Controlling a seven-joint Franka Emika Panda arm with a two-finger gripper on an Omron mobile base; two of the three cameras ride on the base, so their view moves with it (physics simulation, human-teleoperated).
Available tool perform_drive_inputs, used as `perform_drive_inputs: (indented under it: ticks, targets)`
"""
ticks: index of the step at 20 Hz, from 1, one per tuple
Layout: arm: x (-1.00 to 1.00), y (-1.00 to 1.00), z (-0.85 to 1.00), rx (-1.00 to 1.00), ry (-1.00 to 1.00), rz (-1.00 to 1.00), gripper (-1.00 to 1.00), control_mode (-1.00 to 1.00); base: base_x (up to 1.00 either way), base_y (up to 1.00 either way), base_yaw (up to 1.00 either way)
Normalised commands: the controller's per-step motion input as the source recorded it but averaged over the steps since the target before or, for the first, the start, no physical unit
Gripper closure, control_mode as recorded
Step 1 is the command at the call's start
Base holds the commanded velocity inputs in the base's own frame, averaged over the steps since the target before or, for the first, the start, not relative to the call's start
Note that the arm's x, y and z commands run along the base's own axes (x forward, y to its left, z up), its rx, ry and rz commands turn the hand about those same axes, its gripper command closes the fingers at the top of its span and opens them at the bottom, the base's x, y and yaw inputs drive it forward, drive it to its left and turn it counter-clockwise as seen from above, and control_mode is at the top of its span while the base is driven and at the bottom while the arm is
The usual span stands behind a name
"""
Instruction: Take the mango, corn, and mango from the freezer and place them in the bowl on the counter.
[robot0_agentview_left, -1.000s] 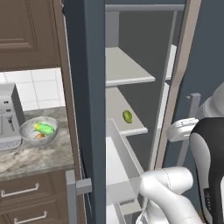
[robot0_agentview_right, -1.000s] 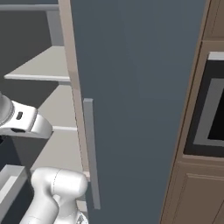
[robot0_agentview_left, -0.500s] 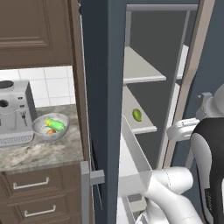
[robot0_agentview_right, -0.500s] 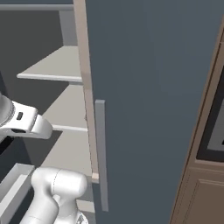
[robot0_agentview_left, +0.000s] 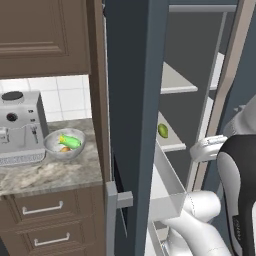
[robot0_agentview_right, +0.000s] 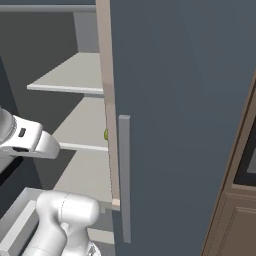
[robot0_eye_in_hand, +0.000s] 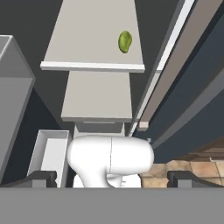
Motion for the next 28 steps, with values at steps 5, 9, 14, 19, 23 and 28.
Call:
perform_drive_inputs:
  ticks: [5,9,14,19,23,28]
  targets:
    - [0.0,0.0,0.0,0.0,0.0,0.0,-1.0,1.0,0.13,0.08,0.0]
    - [0.0,0.0,0.0,0.0,0.0,0.0,-1.0,1.0,0.16,0.16,-0.03]
    - [0.0,0.0,0.0,0.0,0.0,0.0,-1.0,1.0,0.11,0.15,-0.01]
    - [0.64,0.05,0.0,0.0,-0.03,0.0,-1.0,-1.0,0.0,0.0,0.0]
    - [0.85,0.0,-0.08,0.02,-0.01,0.0,-1.0,-1.0,0.0,0.0,0.0]
    - [0.68,0.0,-0.38,0.0,-0.04,0.0,-1.0,-1.0,0.0,0.0,0.0]
